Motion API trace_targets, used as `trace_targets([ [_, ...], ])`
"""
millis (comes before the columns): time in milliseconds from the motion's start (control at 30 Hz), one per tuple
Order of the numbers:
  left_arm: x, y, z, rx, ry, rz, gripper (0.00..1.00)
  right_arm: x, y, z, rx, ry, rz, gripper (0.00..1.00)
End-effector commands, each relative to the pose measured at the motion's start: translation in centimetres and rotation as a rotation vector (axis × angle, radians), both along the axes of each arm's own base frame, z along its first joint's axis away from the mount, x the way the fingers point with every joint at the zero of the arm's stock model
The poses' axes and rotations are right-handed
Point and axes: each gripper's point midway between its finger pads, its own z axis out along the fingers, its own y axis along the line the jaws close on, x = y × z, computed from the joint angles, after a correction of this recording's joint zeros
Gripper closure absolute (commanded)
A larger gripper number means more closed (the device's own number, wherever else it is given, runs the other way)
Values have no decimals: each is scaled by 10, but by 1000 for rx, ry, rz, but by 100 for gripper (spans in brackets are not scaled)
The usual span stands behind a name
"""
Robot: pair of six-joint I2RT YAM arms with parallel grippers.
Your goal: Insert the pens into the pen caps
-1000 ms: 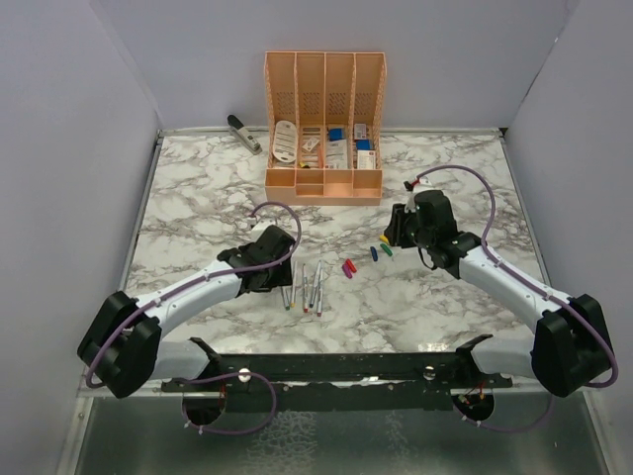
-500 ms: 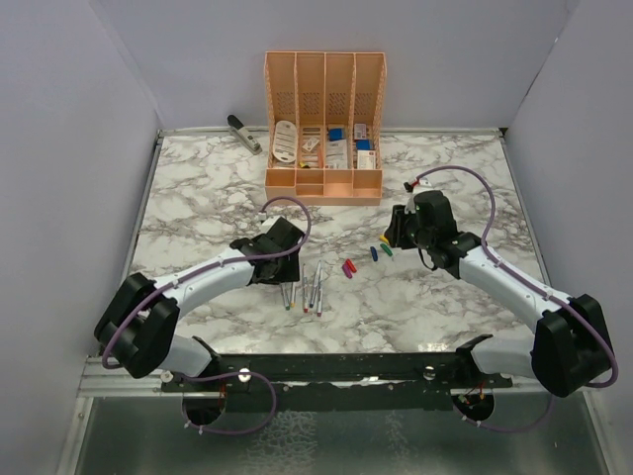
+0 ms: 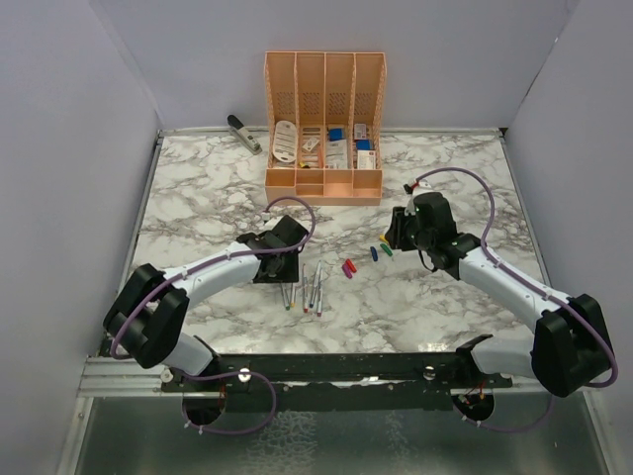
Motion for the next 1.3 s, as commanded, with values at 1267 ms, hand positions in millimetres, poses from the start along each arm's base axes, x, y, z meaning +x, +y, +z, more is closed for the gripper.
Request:
trace_targets([
  [1267, -30, 4, -29, 24, 155, -40, 46, 9, 8, -10, -14, 15, 23, 68],
])
